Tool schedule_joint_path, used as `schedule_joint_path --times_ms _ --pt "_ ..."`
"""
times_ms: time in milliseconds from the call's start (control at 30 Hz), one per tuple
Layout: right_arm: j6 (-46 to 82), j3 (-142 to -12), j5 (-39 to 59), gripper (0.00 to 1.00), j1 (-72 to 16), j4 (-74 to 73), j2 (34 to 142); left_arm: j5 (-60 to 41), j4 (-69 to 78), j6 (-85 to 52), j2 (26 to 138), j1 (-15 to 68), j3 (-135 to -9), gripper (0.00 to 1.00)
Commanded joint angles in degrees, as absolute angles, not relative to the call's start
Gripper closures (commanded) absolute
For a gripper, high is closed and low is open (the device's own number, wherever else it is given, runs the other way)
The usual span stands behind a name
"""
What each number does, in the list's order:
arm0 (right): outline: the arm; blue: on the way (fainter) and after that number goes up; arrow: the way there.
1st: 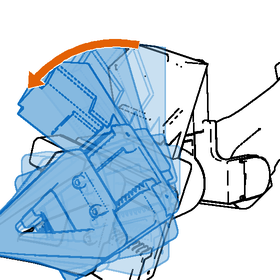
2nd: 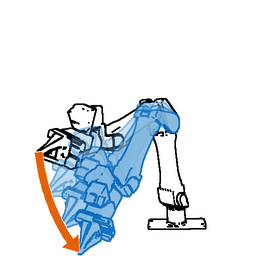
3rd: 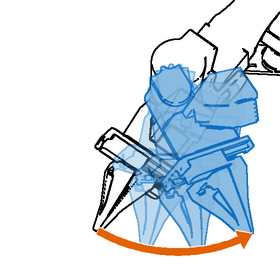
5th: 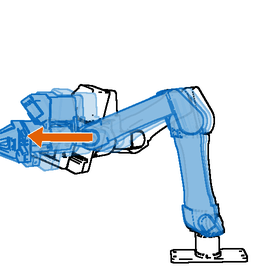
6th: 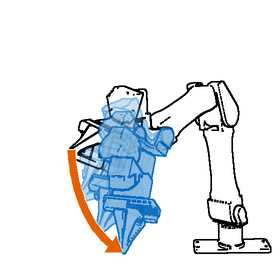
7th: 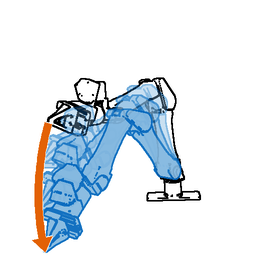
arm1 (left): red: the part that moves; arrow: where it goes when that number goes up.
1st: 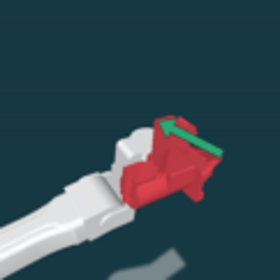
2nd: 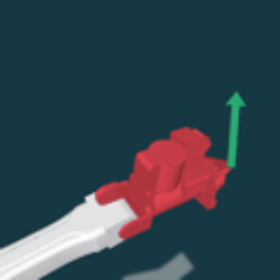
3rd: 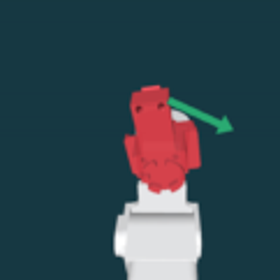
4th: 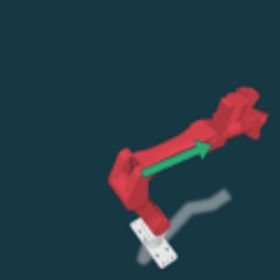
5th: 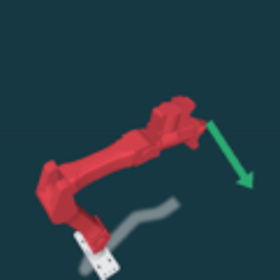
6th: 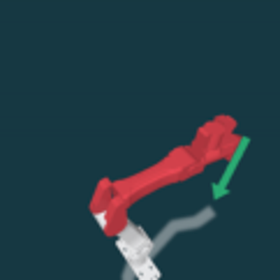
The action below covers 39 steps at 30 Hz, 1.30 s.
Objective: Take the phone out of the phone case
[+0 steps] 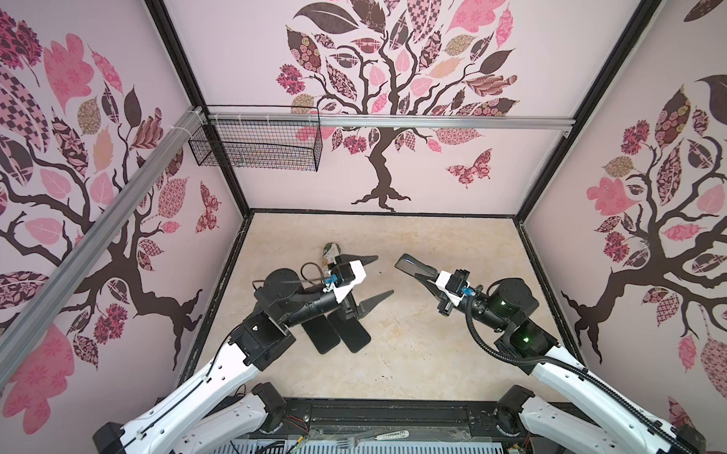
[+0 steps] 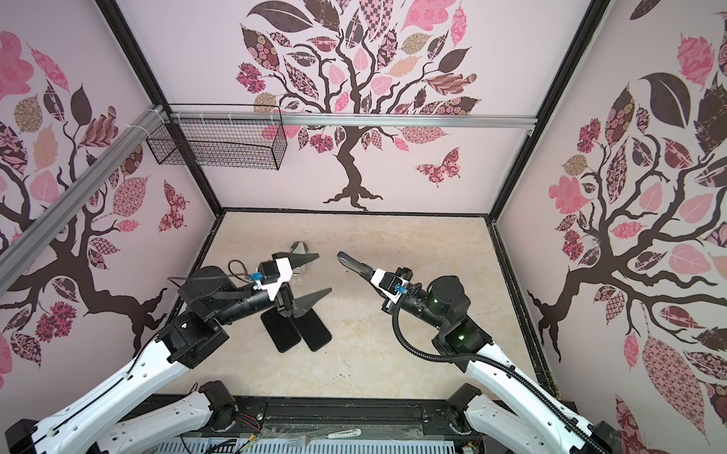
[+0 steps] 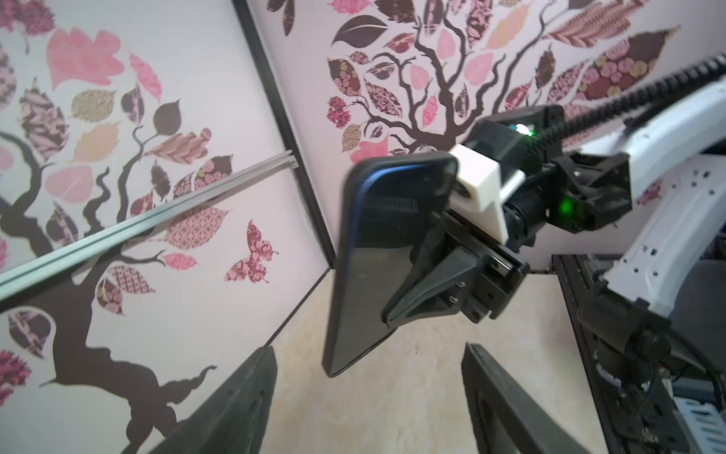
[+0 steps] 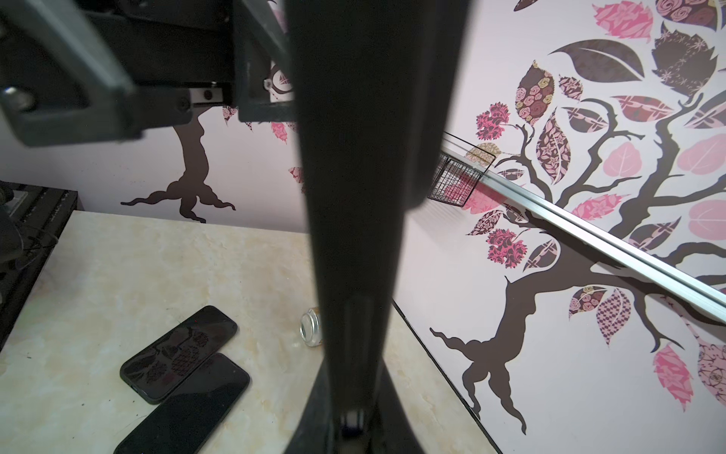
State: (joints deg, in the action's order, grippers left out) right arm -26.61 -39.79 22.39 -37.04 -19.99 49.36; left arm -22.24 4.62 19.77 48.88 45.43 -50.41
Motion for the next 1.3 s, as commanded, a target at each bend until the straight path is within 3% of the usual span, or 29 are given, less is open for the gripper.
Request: schedule_joint_path --times_ms 0,600,1267 --pt "-23.5 -40.5 22.9 1.00 -37.0 -25.1 49.5 -17.7 10.7 31.3 48.9 48.2 -49.6 0.25" --pt "-25.8 -39.3 28.1 1.00 -37.0 -26.5 49.8 -23.5 16.5 29.7 50.6 49.4 -50.8 0.48" --pt "-26.7 -40.2 30.2 1.00 -37.1 -24.7 49.8 -24.6 16.4 29.7 51.7 49.7 -51.0 0.49"
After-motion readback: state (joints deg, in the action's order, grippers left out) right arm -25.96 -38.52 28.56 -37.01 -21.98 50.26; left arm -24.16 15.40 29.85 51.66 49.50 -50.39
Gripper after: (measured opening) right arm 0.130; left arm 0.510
